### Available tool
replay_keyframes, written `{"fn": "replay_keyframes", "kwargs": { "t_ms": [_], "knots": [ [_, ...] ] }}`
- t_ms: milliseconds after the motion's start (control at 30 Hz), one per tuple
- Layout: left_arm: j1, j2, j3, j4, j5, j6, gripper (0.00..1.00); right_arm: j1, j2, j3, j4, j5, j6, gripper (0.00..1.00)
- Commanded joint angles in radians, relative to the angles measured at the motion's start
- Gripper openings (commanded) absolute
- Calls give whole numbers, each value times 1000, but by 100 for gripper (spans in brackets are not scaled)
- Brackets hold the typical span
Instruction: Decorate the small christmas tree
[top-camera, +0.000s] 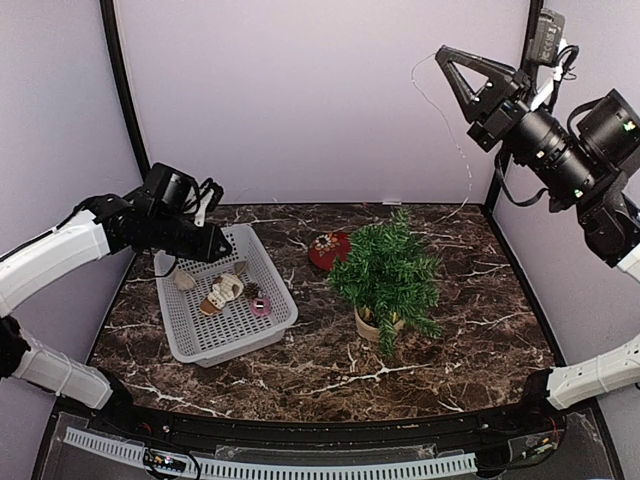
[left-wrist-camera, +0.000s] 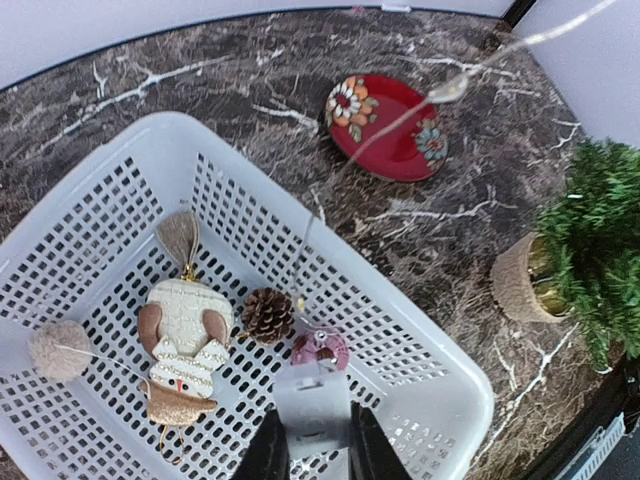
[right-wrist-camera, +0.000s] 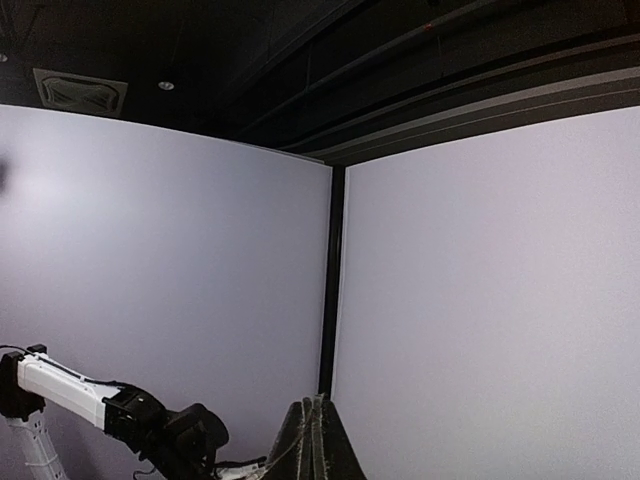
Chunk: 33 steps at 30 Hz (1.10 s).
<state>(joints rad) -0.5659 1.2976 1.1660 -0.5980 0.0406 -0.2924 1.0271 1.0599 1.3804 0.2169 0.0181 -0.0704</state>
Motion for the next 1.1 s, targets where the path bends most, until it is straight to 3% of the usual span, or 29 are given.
{"fn": "replay_keyframes", "kwargs": {
  "t_ms": [0,200,433,700,1067],
  "knots": [
    [-6,-101,22,12,53,44,8,-4,-71,-40,-19,8,42,0],
    [-10,-114,64,58,215,80,8,-5,-161,-93,-52,196,16,0],
    [-53,1,150,92,286,112,7,-4,-244,-170,-59,452,-84,0],
    [-78,188,331,115,343,134,8,-5,-253,-262,89,776,-283,0],
    [-101,466,652,62,463,150,7,-6,-312,-251,271,852,-467,0]
  ]
}}
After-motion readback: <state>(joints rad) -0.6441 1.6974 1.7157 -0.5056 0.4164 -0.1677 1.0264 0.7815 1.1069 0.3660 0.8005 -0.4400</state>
